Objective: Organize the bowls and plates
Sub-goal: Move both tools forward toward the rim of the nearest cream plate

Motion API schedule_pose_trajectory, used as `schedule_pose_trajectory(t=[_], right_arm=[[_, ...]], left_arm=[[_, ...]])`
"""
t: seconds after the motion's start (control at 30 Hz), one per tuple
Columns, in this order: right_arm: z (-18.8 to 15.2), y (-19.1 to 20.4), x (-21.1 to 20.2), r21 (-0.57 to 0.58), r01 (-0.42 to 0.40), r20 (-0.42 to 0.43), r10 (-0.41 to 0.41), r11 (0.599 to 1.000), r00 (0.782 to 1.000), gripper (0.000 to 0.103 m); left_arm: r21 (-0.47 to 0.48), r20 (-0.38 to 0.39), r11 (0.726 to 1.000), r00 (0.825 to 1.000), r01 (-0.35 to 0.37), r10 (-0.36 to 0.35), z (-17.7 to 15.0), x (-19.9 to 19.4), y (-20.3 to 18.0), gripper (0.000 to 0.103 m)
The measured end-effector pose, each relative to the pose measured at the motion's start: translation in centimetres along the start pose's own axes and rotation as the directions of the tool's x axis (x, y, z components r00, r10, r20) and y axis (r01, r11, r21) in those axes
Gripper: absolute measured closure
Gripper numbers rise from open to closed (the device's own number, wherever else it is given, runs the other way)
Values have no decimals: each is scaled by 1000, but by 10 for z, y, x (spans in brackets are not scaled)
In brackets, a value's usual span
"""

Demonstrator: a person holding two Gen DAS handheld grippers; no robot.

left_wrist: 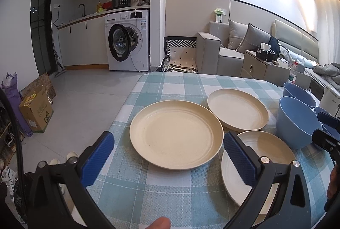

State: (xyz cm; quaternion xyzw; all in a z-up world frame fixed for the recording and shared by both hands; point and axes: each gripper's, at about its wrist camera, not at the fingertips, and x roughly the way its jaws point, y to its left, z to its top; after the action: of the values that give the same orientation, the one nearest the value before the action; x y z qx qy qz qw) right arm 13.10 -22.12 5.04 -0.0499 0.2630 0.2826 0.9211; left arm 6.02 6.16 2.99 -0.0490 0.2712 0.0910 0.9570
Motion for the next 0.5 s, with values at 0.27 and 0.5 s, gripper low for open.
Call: schedule_pose_trajectory(t=[0.27,0.5], right_arm=[[13,13,16,-40,5,-12,-5,999,1000,0],[23,22,29,-38,-12,-19,12,999,1000,0]], left_arm=[[42,-48,999,999,3,-1,6,17,-5,0],[42,-71,999,997,9,-6,14,28,-4,0]])
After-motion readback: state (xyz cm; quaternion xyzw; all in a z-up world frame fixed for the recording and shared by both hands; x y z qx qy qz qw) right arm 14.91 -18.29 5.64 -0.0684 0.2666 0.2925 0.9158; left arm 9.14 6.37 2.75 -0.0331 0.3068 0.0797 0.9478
